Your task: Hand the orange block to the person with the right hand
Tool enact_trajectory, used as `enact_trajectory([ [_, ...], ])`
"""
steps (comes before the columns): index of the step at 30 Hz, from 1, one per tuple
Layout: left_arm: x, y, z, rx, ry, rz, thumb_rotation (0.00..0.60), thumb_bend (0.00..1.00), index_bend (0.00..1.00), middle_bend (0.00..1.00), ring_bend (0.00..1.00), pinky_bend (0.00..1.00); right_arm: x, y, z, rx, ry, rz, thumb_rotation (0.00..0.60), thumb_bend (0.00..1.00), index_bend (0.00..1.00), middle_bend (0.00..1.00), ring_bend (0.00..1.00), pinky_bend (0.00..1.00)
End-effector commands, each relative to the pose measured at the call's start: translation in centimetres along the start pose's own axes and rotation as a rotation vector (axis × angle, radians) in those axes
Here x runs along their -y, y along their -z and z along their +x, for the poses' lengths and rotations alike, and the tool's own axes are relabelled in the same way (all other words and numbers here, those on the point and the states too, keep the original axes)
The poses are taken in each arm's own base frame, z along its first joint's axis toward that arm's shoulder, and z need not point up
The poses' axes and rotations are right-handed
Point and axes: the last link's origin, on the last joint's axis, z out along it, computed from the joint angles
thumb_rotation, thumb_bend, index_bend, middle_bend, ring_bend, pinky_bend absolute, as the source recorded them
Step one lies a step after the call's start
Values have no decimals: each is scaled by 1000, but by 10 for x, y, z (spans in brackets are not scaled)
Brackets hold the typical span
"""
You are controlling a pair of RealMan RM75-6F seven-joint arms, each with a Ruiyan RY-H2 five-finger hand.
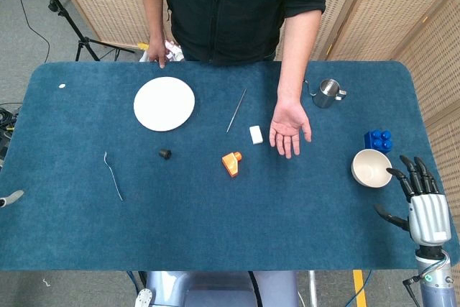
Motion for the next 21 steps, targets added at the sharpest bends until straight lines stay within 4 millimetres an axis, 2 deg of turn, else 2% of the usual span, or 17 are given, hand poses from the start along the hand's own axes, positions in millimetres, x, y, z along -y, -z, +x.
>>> enact_trajectory([
  [1, 0, 0, 0, 1, 0, 2, 600, 0, 0, 0, 0, 0, 2, 0, -1, 15, -7, 18, 600, 0, 238, 106, 47, 160],
  [6, 0, 0, 0, 2, 4, 3, 600, 0, 0, 0, 0, 0, 12, 0, -3, 49, -59, 119, 600, 0, 238, 107, 47, 160],
  [12, 1, -1, 0, 6, 5, 8, 600, 0, 0, 0, 0, 0, 37, -5, -10, 130, -133, 346, 600, 0, 238, 112, 48, 160],
  [17, 1, -2, -1, 8, 7, 13, 600, 0, 0, 0, 0, 0, 80, -25, -29, 236, -166, 588, 600, 0, 238, 145, 50, 184],
  [19, 1, -3, -1, 11, 6, 15, 600, 0, 0, 0, 0, 0, 113, -45, -50, 316, -178, 686, 600, 12, 238, 154, 53, 194],
  [21, 2, -4, -1, 14, 6, 18, 600, 0, 0, 0, 0, 0, 127, -53, -59, 339, -175, 702, 600, 39, 238, 154, 58, 196],
])
